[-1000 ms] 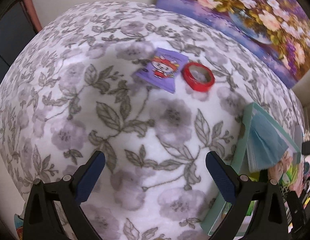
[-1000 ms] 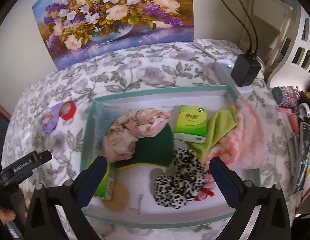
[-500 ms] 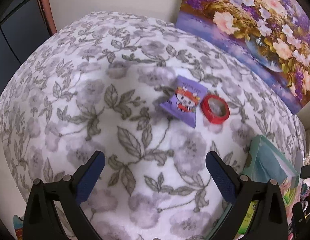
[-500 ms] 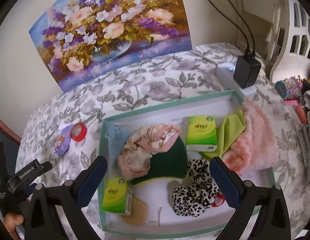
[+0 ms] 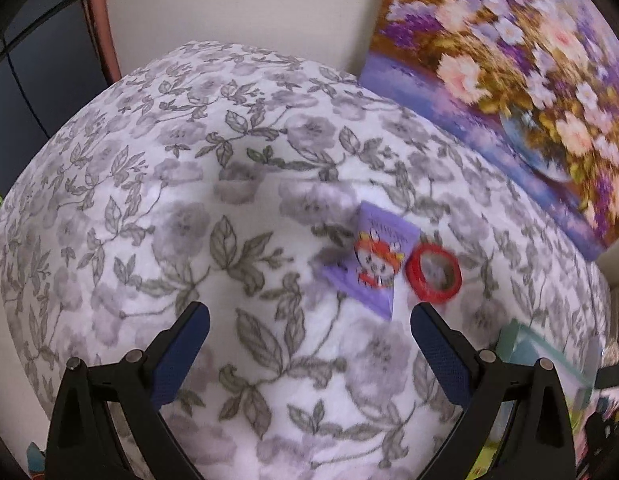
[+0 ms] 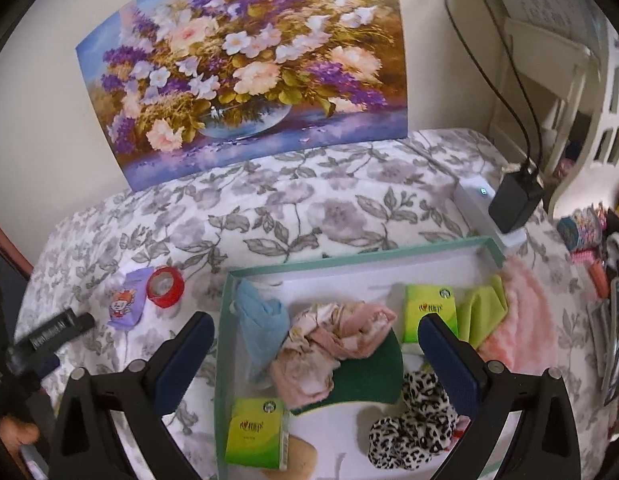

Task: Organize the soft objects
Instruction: 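Move both tools back toward the purple wipes pack and red tape, then grasp the purple baby-wipes pack with the left tool while the right tool grasps the red tape roll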

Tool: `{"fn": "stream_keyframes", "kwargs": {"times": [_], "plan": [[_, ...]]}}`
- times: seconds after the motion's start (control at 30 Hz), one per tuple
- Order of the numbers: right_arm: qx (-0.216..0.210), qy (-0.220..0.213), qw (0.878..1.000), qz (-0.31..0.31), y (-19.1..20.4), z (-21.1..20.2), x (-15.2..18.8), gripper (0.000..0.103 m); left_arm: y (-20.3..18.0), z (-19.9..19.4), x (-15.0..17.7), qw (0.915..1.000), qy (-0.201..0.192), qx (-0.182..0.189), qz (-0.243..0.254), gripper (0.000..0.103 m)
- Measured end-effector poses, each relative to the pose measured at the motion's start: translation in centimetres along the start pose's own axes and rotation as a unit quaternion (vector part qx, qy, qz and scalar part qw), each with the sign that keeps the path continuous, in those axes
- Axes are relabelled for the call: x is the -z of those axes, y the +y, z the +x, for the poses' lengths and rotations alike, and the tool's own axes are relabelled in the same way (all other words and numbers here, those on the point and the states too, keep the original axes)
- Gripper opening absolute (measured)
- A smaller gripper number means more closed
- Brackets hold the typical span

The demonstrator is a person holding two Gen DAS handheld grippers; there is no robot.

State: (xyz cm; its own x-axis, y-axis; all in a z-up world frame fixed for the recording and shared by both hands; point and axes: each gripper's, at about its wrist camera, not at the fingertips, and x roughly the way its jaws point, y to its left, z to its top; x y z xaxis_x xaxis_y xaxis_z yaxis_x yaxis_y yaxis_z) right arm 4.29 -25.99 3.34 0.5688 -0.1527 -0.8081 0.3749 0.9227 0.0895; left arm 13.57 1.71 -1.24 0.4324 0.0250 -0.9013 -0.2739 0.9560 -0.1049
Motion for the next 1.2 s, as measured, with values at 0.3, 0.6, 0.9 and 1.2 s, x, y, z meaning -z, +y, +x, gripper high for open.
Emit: {"fn": "stream_keyframes", "kwargs": {"times": [0.3, 0.6, 0.9, 1.2], "plan": [[0.003, 0.003, 1.000, -0.023, 2.5, 1.9, -2.0, 0.103, 0.8, 1.8, -3.5, 0.9999, 0.010, 0.007, 0.004, 0.101], [-0.026, -0.007, 0.999, -0.045, 6.2, 3.2, -4.1, 0.103, 2.0, 3.3, -5.6, 0.9994, 0.018, 0.019, 0.024, 0.101], [-0.089, 0.010, 0.991, -0.101, 11.8, 6.0, -3.5, 0.103, 3.0, 5.1, -5.7, 0.9991, 0.035, 0.017, 0.016, 0.101], [-0.127, 0.057, 0.983, -0.122, 15.0, 10.8, -1.2, 0.090, 3.8, 6.5, -5.3, 0.9975, 0.055, 0.041, -0.020, 0.101]]}}
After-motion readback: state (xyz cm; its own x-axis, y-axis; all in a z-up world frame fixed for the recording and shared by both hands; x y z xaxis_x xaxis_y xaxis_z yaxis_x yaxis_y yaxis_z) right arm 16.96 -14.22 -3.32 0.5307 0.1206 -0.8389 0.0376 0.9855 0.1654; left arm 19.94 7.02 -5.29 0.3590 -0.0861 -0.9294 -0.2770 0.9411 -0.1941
